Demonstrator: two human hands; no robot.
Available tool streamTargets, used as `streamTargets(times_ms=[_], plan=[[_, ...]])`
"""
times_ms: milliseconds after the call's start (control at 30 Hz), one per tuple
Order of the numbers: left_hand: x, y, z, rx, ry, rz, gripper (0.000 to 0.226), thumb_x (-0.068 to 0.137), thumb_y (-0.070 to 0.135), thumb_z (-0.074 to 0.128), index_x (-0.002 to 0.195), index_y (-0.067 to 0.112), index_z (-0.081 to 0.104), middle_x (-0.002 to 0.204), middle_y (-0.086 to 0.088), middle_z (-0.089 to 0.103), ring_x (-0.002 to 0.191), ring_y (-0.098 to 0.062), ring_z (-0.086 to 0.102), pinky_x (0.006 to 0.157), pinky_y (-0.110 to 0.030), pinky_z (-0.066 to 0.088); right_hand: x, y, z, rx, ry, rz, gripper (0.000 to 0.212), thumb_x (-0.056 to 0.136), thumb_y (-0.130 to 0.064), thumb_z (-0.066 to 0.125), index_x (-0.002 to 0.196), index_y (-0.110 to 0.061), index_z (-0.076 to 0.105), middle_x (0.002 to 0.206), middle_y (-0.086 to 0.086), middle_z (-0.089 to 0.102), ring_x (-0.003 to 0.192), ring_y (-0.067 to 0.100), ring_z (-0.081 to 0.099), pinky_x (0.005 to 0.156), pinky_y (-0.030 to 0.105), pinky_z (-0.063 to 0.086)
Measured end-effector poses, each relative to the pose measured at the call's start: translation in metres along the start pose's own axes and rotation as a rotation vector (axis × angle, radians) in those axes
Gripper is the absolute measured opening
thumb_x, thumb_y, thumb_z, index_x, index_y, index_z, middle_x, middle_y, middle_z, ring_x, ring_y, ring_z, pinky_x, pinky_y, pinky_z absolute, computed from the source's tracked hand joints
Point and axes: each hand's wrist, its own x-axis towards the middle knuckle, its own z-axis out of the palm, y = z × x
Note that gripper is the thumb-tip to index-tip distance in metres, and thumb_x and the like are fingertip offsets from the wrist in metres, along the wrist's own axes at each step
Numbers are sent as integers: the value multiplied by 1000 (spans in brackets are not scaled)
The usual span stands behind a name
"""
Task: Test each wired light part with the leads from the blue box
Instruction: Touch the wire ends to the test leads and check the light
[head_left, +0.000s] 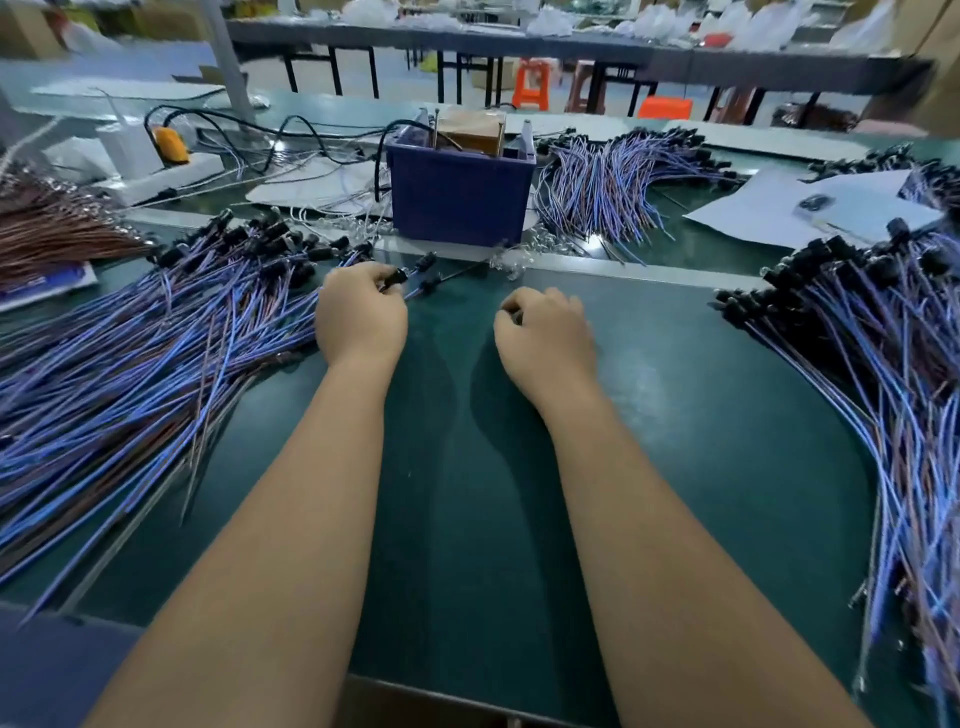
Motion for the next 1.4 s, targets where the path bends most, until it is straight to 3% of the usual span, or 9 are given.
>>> streamTargets(times_ms=[133,200,333,433,533,600,733,1000,1400], plan=[[-4,15,-5,-285,153,149,26,89,10,58,112,9,70,112,-12,65,93,-16,61,83,-16,45,-2,-11,-2,570,-62,-14,21,99,-20,47,98,-12,66,85,2,61,76,16,53,64,26,37],[-15,34,-9,-616,130,180,22,86,6,55,101,4,70,97,-9,68,81,-19,65,77,-28,54,-1,-18,-6,934,-223,82,30,104,-27,38,106,-9,61,76,7,62,60,16,54,53,23,41],[-51,79,-15,-1175,-209,157,26,84,12,47,73,4,70,66,-5,67,60,-21,63,57,-26,51,11,-9,-18,1312,-492,248,69,102,-53,15,130,-1,51,84,18,67,67,24,68,61,30,56],[-63,95,-13,-1321,-528,54,35,80,25,45,59,8,68,59,-9,64,50,-18,59,47,-19,44,10,-4,-23,1576,-628,223,65,105,-46,16,100,-11,70,78,9,73,69,19,72,55,26,55],[-60,90,-10,-1197,-988,10,51,86,36,42,50,8,64,54,-10,59,45,-23,54,43,-21,39,11,-2,-24,1694,-583,242,73,106,-40,22,63,-15,75,60,-2,69,53,5,65,41,13,41],[-57,81,-6,-954,-1090,-21,60,96,34,38,44,10,58,51,-8,54,44,-23,49,42,-21,34,17,-1,-23,1678,-420,362,57,105,-38,29,91,-5,73,77,8,69,60,12,65,43,16,46],[-52,69,-3,-648,-1106,-75,59,100,31,41,48,14,61,56,-10,61,56,-20,63,51,-28,34,22,7,-19,1705,-102,428,25,106,-20,33,98,-7,52,77,9,66,45,11,59,42,18,47],[-32,48,-1,-856,-565,-155,30,98,32,50,86,13,70,80,-3,70,75,-15,67,70,-30,55,11,4,-25,1469,-289,264,25,98,-8,43,84,-10,63,61,2,65,48,11,57,47,18,45],[-29,44,7,-986,-421,-191,11,89,11,66,86,20,71,74,5,69,72,-11,62,71,-26,43,4,-12,-5,983,-84,118,19,88,-10,62,71,-19,64,60,-6,59,55,8,52,55,22,44]])
